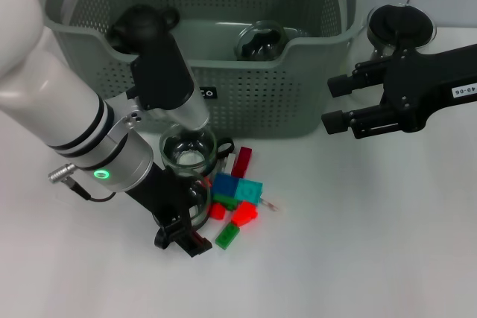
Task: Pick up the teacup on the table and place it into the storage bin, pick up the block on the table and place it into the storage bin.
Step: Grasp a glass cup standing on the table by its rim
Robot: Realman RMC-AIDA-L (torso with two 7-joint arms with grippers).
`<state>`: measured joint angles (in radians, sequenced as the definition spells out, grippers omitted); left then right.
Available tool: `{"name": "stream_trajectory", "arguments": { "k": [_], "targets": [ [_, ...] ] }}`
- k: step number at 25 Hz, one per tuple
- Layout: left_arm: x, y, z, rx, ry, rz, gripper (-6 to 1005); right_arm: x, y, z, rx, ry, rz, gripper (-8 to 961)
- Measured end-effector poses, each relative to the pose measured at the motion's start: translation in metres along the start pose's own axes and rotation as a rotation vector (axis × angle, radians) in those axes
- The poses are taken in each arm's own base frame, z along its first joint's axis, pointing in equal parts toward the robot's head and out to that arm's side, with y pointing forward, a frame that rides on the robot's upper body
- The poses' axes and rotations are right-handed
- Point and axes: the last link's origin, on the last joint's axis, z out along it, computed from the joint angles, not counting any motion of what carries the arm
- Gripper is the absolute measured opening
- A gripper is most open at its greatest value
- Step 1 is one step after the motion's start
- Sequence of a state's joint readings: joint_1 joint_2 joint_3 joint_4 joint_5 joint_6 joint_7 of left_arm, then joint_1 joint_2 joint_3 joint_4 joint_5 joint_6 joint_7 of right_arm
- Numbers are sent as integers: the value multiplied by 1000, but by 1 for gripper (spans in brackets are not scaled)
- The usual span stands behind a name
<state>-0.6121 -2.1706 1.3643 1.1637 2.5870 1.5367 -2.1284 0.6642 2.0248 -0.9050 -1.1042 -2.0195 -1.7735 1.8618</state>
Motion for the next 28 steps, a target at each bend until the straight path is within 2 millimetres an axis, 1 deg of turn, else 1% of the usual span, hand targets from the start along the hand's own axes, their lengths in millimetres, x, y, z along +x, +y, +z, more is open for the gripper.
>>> {"name": "stream_trajectory", "arguments": {
  "k": [16, 18, 24, 28],
  "targets": [
    [2, 4, 5, -7, -27, -1, 668, 0, 0, 0, 2, -6, 2, 688],
    [2, 4, 5, -5, -33, -3, 446, 0, 0, 0, 2, -6, 2, 688],
    [2, 4, 5, 3, -37, -4, 206, 0, 0, 1, 1, -7, 1, 688],
    [3, 4, 6, 9, -46, 7, 103, 0, 0, 0, 1, -7, 2, 688]
  ]
}}
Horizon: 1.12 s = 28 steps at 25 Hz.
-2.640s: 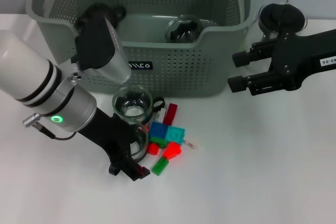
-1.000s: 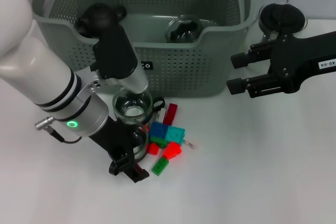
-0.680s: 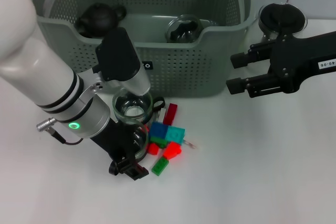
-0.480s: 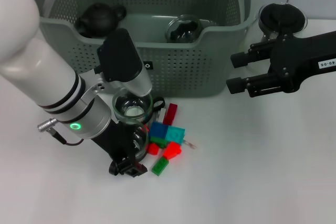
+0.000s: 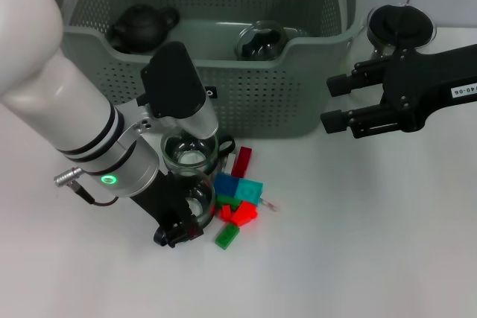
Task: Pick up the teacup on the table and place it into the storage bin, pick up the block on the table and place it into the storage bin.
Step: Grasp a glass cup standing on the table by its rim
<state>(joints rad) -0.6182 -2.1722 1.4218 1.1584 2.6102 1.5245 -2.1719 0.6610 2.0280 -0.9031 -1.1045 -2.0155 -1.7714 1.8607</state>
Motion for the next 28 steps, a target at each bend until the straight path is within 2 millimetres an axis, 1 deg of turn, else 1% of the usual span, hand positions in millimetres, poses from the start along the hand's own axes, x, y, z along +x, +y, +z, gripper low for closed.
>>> {"name": "stream_trajectory", "arguments": {
  "k": [1, 7, 22, 28],
  "targets": [
    [0, 0, 0, 2, -3, 2, 77, 0, 0, 0, 0, 0, 0, 688],
    [1, 1, 1, 9, -14, 19, 76, 1, -1, -2, 6, -6, 5, 688],
    [1, 7, -8, 8, -19, 47, 67, 2, -1, -2, 10, -17, 1, 688],
    [-1, 7, -6, 8, -36, 42, 67, 3, -1, -1, 4, -18, -2, 688]
  ]
}}
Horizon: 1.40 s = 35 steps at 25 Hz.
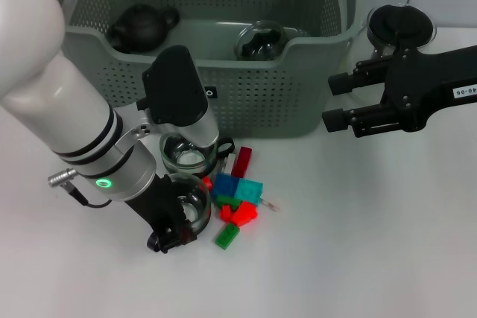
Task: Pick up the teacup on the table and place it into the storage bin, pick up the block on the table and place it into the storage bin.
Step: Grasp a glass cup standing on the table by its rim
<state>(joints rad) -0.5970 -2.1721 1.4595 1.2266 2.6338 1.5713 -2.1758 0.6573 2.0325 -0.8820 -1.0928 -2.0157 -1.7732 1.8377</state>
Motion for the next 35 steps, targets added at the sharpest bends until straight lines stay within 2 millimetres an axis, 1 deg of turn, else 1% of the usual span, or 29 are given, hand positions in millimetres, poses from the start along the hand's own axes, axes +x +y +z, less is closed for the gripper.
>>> {"name": "stream_trajectory", "arguments": {
  "k": [14, 19, 25, 28, 35],
  "targets": [
    [1, -2, -3, 8, -2, -24, 75, 1, 0, 0, 0, -1, 0, 689],
    [0, -3, -4, 10, -5, -33, 147, 2, 0, 1, -4, -2, 6, 689],
    [1, -3, -5, 14, -2, -32, 357, 2, 0, 1, -5, -2, 9, 689],
    [3, -2, -5, 14, -5, -28, 381, 2, 0, 1, -5, -2, 9, 688],
    [5, -3, -2, 16, -4, -28, 381, 3, 0, 1, -6, -2, 7, 688]
  ]
}}
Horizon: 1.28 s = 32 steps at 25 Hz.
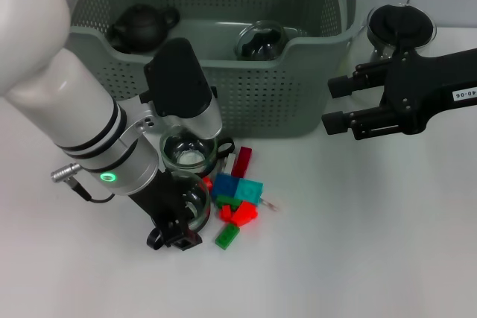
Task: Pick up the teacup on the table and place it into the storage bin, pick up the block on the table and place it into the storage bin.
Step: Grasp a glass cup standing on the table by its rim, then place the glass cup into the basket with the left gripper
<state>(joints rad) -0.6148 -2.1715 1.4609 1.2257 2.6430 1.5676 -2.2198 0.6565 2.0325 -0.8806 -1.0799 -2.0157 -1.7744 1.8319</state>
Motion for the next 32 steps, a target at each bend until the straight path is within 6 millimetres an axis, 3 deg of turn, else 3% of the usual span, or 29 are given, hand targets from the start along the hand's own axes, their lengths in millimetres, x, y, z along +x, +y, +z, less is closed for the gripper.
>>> {"name": "stream_trajectory", "arguments": {
  "k": [14, 25, 32],
  "targets": [
    [2, 2, 6, 1, -8, -2, 382, 0, 0, 0, -2, 0, -8, 689],
    [5, 3, 8, 11, -16, 11, 58, 0, 0, -1, 2, -7, -5, 689],
    [4, 4, 7, 14, -31, 19, 50, 2, 0, -1, -1, -10, 5, 688]
  ]
}}
